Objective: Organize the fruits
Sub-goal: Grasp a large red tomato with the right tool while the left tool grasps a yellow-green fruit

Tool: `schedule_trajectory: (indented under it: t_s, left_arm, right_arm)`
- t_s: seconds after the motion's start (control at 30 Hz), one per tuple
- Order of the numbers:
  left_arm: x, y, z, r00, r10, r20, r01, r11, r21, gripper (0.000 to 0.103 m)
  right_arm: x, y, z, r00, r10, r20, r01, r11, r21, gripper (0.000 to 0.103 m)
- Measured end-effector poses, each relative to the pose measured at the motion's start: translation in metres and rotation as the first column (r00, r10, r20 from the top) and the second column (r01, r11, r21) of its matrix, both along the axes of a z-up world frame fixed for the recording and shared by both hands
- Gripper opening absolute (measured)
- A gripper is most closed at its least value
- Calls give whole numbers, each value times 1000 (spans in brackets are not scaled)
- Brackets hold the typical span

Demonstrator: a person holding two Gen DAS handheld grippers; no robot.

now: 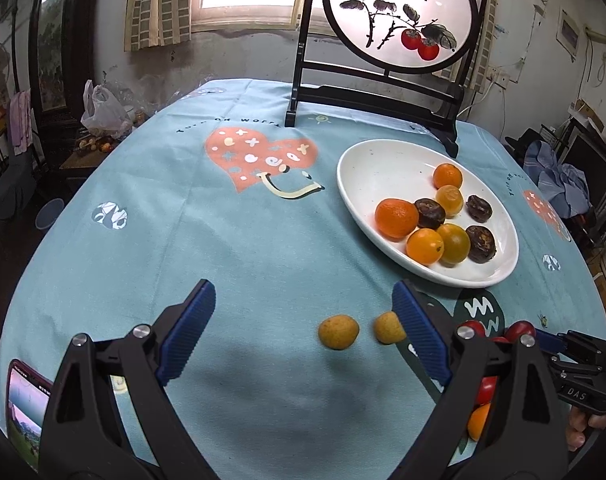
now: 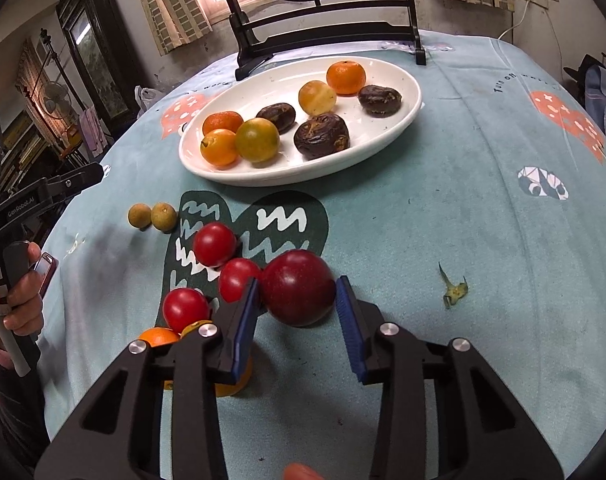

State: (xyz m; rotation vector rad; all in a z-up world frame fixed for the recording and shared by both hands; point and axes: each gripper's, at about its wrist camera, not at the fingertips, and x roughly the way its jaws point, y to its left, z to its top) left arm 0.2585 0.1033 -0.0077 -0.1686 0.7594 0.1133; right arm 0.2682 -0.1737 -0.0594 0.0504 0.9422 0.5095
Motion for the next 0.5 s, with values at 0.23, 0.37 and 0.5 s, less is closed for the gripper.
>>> schedule_trajectory:
  t_s: [0.23,0.37,0.5]
  left_arm:
    - [4,0,-11,999,-39,-34,40,998,40,86]
    - [11,-13,-25,989,-124,-86,129,990,57,58]
    - [15,-20,-37,980,-159,-124,170,981,90,57]
  right_arm:
    - [3,-15,7,998,-59,7,59,997,59,38]
    - [4,-14,8,998,-55,0,55,997,56,38]
    - [4,-14,8,998,-56,-2,56,997,56,38]
